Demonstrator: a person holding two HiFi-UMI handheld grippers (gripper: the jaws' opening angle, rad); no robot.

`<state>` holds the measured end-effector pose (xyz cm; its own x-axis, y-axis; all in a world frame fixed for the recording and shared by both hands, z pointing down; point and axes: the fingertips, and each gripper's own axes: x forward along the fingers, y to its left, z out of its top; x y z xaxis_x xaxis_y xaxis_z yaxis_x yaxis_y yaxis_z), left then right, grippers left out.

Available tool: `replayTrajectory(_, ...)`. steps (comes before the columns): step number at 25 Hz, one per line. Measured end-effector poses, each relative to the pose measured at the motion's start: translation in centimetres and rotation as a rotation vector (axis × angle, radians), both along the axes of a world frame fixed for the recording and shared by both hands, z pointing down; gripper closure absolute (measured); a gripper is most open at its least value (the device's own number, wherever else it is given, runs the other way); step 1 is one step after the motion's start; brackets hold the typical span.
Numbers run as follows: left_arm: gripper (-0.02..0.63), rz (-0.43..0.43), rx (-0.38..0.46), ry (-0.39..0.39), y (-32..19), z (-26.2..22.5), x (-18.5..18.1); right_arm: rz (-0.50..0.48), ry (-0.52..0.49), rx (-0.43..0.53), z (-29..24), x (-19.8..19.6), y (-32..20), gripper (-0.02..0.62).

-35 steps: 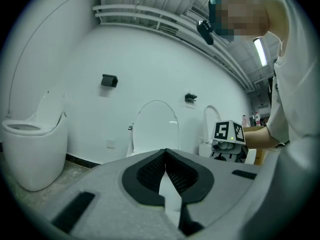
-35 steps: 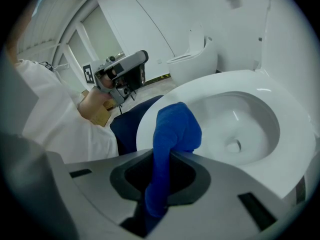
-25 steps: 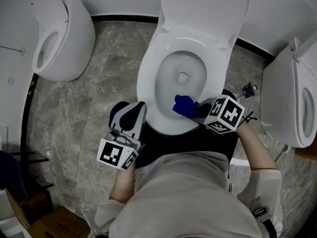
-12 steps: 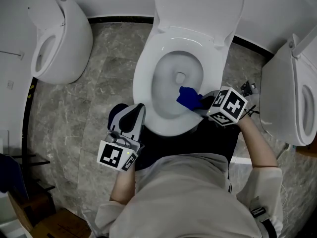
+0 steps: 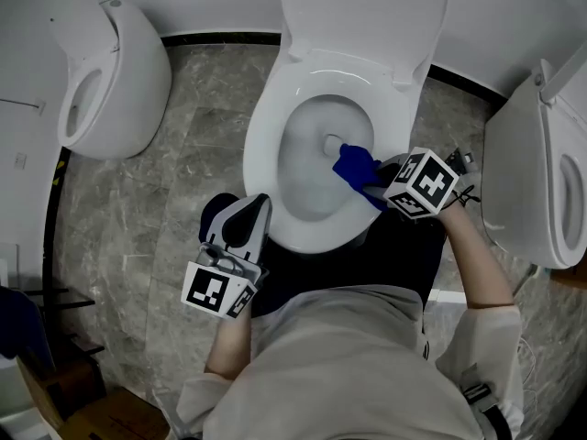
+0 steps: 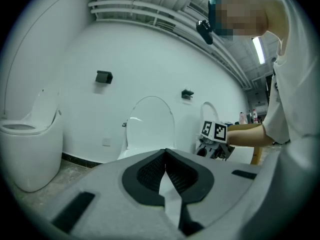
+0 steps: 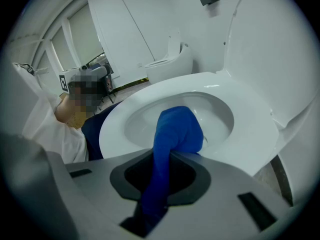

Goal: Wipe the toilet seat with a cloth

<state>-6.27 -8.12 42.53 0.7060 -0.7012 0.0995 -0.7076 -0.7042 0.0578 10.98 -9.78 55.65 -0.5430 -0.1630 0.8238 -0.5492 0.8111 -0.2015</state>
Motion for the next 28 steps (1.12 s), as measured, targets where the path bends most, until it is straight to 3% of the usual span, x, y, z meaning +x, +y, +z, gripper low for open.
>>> replayTrajectory(28,0.598,-0.001,-0.015,0.006,0.3,0.6,0.2,0.116,0.090,0.181,0.1,3.7,-5.5,0.543)
